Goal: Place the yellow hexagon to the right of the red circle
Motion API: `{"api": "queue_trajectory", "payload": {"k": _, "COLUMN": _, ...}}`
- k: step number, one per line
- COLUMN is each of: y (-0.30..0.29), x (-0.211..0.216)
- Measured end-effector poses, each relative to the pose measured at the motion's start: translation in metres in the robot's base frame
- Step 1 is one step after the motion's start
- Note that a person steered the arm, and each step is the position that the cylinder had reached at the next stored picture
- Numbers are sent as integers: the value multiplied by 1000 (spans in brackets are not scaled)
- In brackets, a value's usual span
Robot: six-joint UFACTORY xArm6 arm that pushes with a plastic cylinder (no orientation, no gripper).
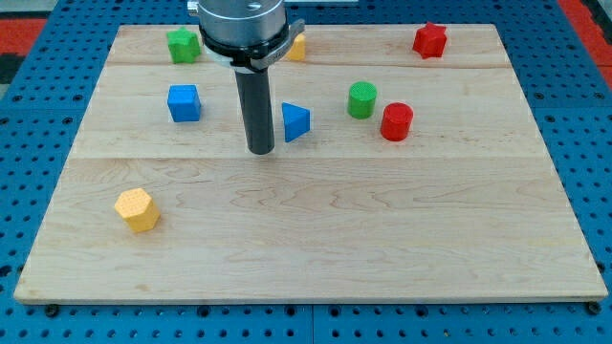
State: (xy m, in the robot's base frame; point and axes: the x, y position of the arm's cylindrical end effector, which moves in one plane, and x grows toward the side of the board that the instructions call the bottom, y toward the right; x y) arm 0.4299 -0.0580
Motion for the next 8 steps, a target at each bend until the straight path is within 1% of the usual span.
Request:
{"api": "queue_trajectory", "payload": {"k": 1, "y": 3, "x": 16}}
{"api": "queue_trajectory", "payload": {"k": 2, "y": 39, "x": 19}}
{"api": "queue_trajectory", "payload": {"k": 3, "y": 64, "x": 32}}
{"api": "queue_trajectory", "payload": {"k": 4, "y": 13, "x": 98}}
{"api": "queue_trajectory", "payload": {"k": 5, "y": -92, "x": 162}}
{"api": "queue_trajectory", "payload": {"k": 6, "y": -228, "x": 168}}
{"api": "queue_trajectory", "payload": {"k": 7, "y": -202, "x": 128}}
{"api": "queue_trajectory", "payload": {"k": 8, "y": -126, "x": 99}}
